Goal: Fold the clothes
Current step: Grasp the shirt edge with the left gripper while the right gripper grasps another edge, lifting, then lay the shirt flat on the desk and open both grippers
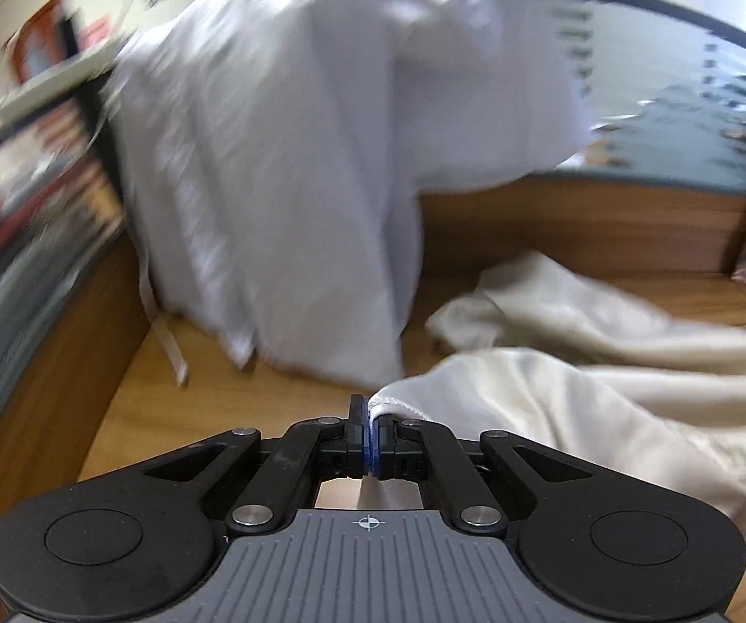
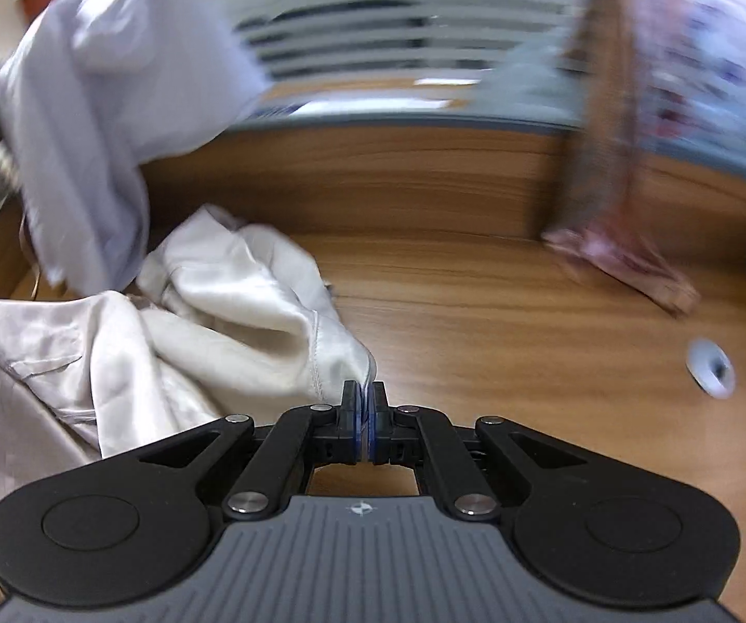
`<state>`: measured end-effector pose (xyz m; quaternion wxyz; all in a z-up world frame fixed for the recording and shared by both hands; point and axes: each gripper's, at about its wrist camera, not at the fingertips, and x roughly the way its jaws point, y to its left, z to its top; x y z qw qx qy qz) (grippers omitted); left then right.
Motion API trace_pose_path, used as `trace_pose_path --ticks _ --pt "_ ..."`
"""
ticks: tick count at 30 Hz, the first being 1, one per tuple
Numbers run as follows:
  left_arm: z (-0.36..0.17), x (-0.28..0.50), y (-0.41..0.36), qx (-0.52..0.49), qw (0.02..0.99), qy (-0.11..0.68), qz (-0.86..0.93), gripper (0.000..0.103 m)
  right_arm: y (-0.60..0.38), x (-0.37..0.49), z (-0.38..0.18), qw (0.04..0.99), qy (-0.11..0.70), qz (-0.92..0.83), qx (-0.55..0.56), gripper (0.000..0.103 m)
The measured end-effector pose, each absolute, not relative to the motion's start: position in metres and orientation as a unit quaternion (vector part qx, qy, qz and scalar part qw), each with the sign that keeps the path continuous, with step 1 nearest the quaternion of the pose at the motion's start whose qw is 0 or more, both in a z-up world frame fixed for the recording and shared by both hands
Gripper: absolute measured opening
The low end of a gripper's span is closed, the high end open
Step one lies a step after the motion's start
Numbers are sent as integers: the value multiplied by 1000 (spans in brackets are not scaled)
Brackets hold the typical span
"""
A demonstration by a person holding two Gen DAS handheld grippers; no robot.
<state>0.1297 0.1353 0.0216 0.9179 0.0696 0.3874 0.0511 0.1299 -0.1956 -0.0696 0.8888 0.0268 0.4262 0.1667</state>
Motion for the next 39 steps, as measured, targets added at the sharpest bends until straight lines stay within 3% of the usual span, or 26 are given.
trace_pose_path --ticks 10,18,33,39 --pt "23 156 75 121 918 375 -52 3 -269 9 -95 889 433 76 126 2" --pt "-8 131 95 130 900 416 -8 3 -257 -46 -131 852 490 127 133 2" --pt "-46 33 142 36 857 489 161 4 -234 18 -100 784 529 323 -48 8" --pt "-56 -6 136 1 846 495 195 10 -234 42 -79 772 516 360 -92 8"
